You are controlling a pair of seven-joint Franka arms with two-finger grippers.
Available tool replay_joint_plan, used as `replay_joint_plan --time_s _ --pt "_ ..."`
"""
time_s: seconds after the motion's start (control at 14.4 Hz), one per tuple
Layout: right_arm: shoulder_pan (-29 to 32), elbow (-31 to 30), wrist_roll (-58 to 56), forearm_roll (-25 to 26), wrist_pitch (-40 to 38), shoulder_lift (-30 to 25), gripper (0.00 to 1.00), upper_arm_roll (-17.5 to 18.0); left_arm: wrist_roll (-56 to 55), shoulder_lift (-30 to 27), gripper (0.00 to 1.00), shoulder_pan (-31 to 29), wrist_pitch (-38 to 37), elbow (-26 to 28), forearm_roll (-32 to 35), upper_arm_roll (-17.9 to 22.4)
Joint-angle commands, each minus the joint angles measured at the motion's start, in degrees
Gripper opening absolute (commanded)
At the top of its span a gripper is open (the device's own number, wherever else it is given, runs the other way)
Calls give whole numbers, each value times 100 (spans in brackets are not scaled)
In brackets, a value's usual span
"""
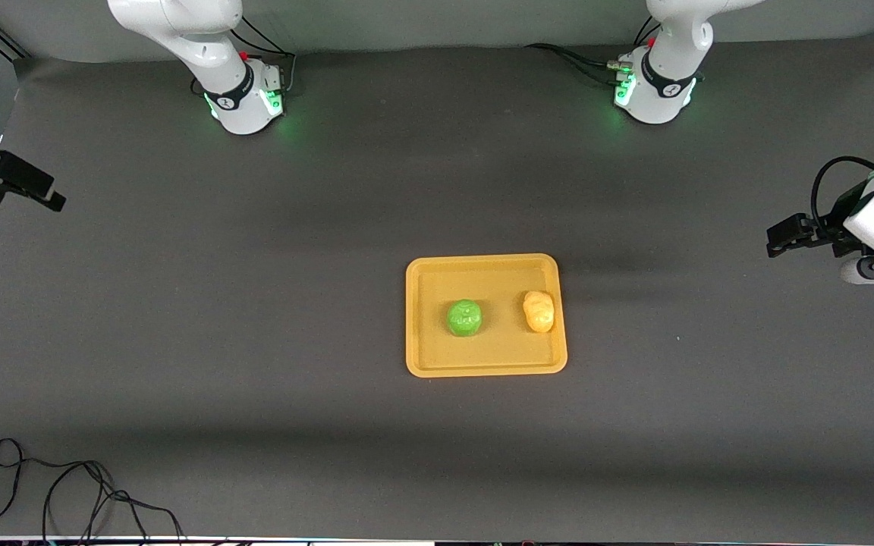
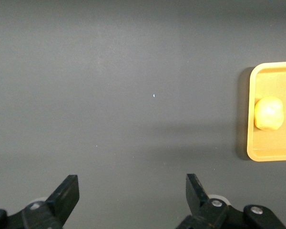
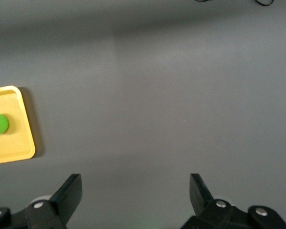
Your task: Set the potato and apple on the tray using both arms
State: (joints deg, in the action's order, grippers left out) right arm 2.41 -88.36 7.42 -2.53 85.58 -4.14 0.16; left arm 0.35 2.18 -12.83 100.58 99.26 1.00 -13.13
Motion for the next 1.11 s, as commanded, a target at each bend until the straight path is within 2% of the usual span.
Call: replay_joint_plan --time_s 0.0,0.21,0.55,0.97,1.04 --pt "66 397 -100 -28 -330 89 100 80 79 -130 100 -27 129 137 5 -6" --pt "66 442 -100 112 -419 115 100 176 -52 -95 100 26 146 155 -4 -6" --pt "-4 521 5 112 -472 107 100 107 -578 115 100 324 296 146 -83 -32" --pt "31 495 -327 138 -490 299 100 142 -2652 940 100 1633 1278 120 14 -23" --pt "31 504 -572 287 -463 387 100 159 -2863 1168 100 1826 1533 111 23 -23"
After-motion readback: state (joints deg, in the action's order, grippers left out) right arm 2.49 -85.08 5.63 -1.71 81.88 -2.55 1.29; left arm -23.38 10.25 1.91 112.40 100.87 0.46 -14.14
